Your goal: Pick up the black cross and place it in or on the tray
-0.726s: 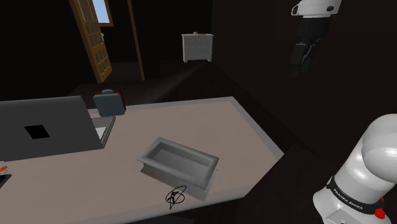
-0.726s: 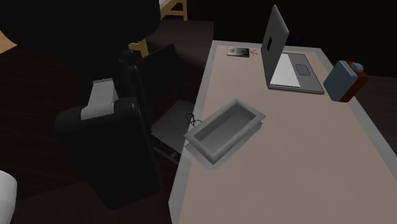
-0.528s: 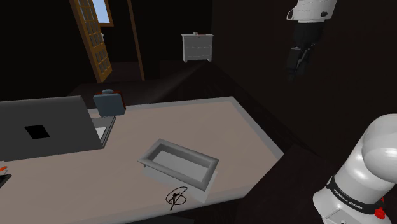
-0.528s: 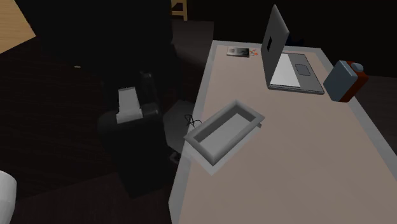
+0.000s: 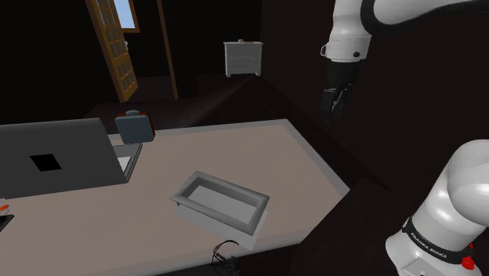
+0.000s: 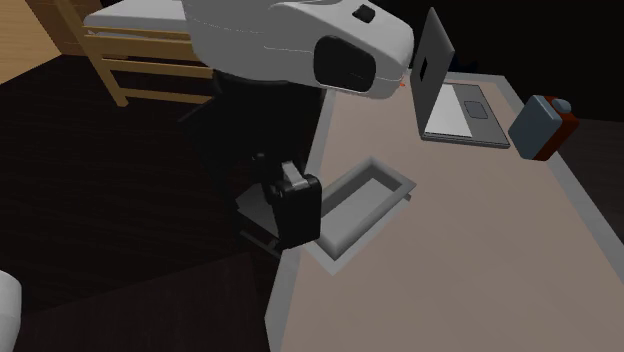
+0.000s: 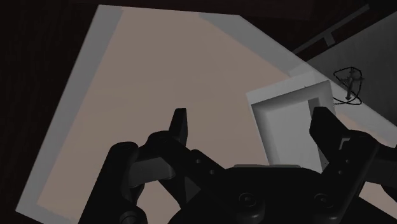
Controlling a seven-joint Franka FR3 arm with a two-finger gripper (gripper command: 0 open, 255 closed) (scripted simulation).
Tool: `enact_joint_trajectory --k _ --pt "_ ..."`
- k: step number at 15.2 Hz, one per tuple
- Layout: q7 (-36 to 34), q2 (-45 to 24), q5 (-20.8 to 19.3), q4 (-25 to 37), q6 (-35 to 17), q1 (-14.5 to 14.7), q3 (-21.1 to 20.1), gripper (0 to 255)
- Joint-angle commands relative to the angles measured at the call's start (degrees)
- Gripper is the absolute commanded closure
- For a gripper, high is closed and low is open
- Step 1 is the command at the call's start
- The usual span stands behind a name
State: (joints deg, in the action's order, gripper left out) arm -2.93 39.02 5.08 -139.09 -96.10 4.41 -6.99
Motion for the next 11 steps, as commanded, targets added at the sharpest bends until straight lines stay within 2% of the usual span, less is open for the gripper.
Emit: enact_joint_trajectory --k 1,11 --pt "-0.6 -2.6 1.3 -1.5 -4.0 0.7 -1.2 0" --pt "-3.1 -19.3 6.0 -1.9 -20.6 4.0 -6.8 0"
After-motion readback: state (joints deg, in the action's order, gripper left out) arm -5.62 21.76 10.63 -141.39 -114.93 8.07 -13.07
